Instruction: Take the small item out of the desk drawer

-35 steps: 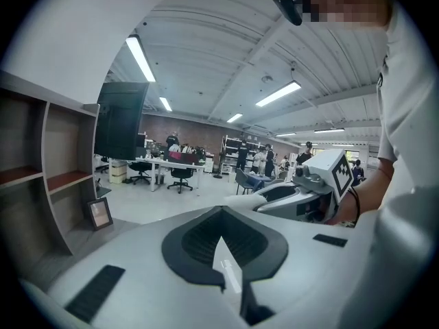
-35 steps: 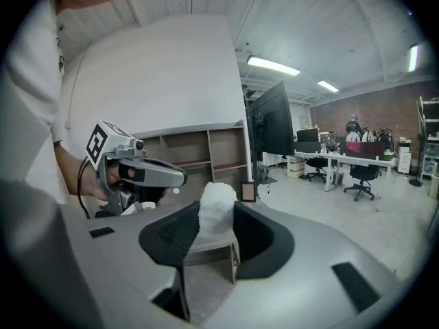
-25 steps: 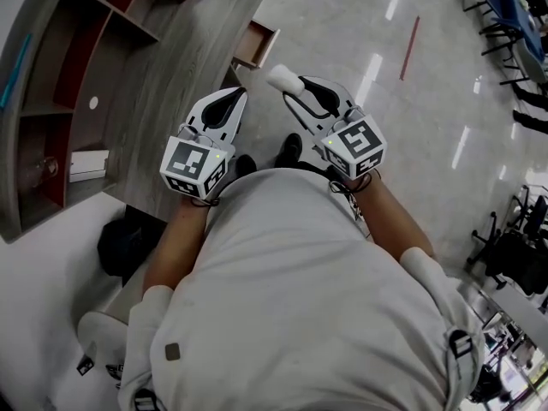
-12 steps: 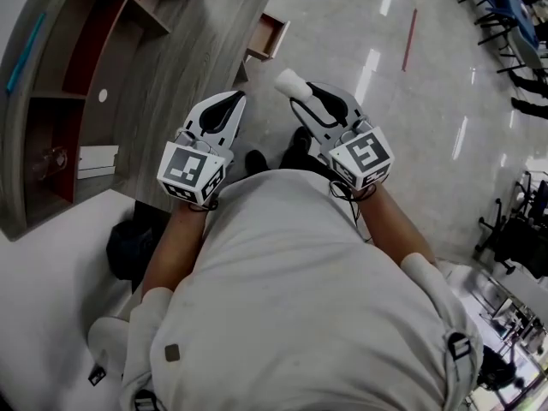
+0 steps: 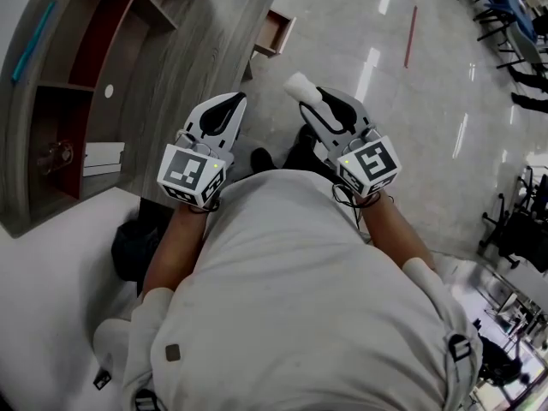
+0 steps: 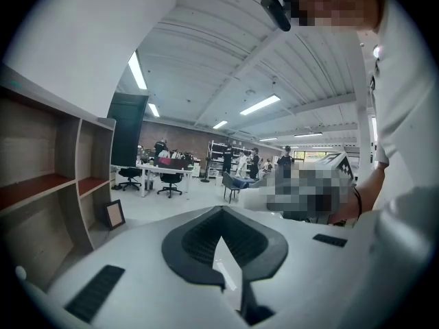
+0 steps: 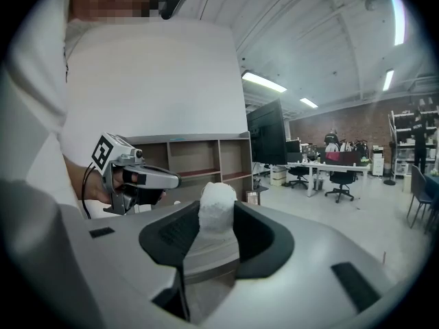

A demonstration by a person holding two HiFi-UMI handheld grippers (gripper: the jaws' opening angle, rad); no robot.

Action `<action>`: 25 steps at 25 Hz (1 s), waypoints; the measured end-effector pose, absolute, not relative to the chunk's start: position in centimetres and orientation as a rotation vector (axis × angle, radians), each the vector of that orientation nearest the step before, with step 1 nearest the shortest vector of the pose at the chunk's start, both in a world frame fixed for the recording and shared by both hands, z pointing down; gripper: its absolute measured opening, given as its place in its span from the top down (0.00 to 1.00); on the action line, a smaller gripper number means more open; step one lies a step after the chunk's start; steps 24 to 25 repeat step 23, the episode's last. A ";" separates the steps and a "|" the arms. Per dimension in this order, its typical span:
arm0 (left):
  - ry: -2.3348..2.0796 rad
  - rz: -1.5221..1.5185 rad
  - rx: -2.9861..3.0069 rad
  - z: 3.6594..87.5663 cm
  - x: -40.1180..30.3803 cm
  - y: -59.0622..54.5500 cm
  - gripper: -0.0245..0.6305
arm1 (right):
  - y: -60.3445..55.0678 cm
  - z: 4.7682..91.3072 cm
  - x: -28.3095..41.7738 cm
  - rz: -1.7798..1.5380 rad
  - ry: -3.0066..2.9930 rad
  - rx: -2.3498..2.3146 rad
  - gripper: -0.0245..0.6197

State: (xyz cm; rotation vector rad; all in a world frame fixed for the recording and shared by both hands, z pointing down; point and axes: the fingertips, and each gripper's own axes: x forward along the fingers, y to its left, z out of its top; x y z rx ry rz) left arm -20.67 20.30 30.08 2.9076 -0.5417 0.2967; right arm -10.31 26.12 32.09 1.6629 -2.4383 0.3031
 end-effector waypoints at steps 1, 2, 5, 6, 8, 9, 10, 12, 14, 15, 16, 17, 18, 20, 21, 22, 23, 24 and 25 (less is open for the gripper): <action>-0.538 0.292 2.909 30.0 -20.8 20.3 0.94 | 26.2 32.0 -10.4 0.303 -2.436 1.668 0.71; -0.534 0.288 2.911 29.9 -20.9 20.3 0.94 | 26.2 32.0 -10.5 0.302 -2.434 1.671 0.71; -0.529 0.280 2.916 29.7 -21.0 20.2 0.94 | 26.3 31.8 -10.7 0.296 -2.431 1.678 0.71; -0.527 0.278 2.917 29.7 -21.0 20.1 0.94 | 26.3 31.7 -10.7 0.294 -2.429 1.681 0.71; -0.524 0.276 2.919 29.6 -21.0 20.2 0.94 | 26.2 31.5 -10.5 0.291 -2.426 1.688 0.71; -0.522 0.275 2.919 29.5 -20.9 20.2 0.94 | 26.2 31.5 -10.4 0.289 -2.424 1.692 0.71; -0.520 0.275 2.920 29.5 -20.9 20.2 0.94 | 26.2 31.4 -10.3 0.288 -2.422 1.695 0.71; -0.516 0.277 2.921 29.6 -20.9 20.2 0.94 | 26.1 31.4 -10.2 0.285 -2.419 1.701 0.71; -0.513 0.276 2.921 29.6 -20.9 20.0 0.94 | 26.0 31.4 -10.1 0.286 -2.416 1.707 0.71; -0.511 0.276 2.921 29.6 -20.9 19.9 0.94 | 25.9 31.3 -10.0 0.285 -2.415 1.710 0.71; -0.510 0.276 2.921 29.7 -20.8 19.9 0.94 | 25.8 31.3 -10.0 0.284 -2.414 1.712 0.71; -0.508 0.276 2.921 29.7 -20.8 19.8 0.94 | 25.8 31.3 -10.0 0.283 -2.414 1.714 0.71; -0.508 0.276 2.921 29.7 -20.7 19.8 0.94 | 25.7 31.3 -9.9 0.283 -2.413 1.714 0.71; -0.506 0.274 2.921 29.7 -20.7 19.7 0.94 | 25.7 31.3 -9.9 0.281 -2.413 1.713 0.71; -0.505 0.272 2.921 29.7 -20.7 19.7 0.94 | 25.6 31.3 -9.9 0.279 -2.412 1.713 0.71; -0.504 0.270 2.921 29.7 -20.7 19.7 0.94 | 25.6 31.3 -10.0 0.278 -2.411 1.713 0.71; -0.502 0.268 2.922 29.7 -20.7 19.6 0.94 | 25.6 31.3 -10.0 0.277 -2.410 1.714 0.71; -0.502 0.268 2.922 29.7 -20.7 19.6 0.94 | 25.6 31.3 -10.0 0.277 -2.410 1.714 0.71; -0.502 0.268 2.922 29.7 -20.7 19.6 0.94 | 25.6 31.3 -10.0 0.277 -2.410 1.714 0.71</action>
